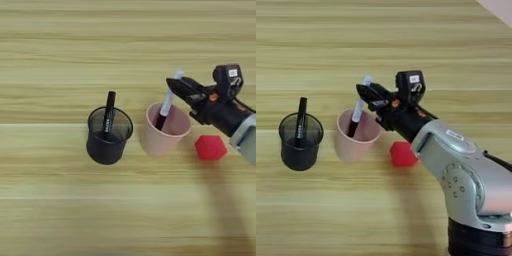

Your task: Move the objects on the table

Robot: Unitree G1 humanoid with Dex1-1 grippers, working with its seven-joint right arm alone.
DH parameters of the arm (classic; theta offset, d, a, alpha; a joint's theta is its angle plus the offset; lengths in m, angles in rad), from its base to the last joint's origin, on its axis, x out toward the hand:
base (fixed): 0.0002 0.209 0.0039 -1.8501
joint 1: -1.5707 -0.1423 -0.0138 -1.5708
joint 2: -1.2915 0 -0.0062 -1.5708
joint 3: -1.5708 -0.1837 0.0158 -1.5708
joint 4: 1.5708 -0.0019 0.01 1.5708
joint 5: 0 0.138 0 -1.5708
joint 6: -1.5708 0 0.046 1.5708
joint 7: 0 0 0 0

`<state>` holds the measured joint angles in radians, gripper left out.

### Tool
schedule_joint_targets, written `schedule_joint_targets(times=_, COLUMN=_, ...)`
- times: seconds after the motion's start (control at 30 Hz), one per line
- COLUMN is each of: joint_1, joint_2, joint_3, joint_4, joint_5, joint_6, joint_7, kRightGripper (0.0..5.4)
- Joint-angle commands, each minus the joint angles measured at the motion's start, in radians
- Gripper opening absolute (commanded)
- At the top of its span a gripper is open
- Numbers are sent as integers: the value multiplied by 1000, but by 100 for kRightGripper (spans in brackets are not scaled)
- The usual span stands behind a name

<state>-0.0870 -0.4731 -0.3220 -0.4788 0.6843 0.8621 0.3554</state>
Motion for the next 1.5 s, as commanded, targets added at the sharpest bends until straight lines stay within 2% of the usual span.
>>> schedule_joint_targets(times=0.03, joint_1=-35, joint_2=-38, joint_3=-7, joint_4=-24, joint_5=-34, joint_6=-62, joint_7=12, kRightGripper=74)
schedule_joint_targets(times=0.07, joint_1=-34, joint_2=-38, joint_3=-6, joint_4=-24, joint_5=-37, joint_6=-63, joint_7=16, kRightGripper=74)
schedule_joint_targets(times=0.1, joint_1=-34, joint_2=-37, joint_3=-6, joint_4=-25, joint_5=-40, joint_6=-63, joint_7=18, kRightGripper=110)
schedule_joint_targets(times=0.6, joint_1=-32, joint_2=-33, joint_3=-9, joint_4=-30, joint_5=-57, joint_6=-70, joint_7=35, kRightGripper=251)
schedule_joint_targets(times=1.5, joint_1=-37, joint_2=2, joint_3=-5, joint_4=-65, joint_5=-31, joint_6=-87, joint_7=47, kRightGripper=526)
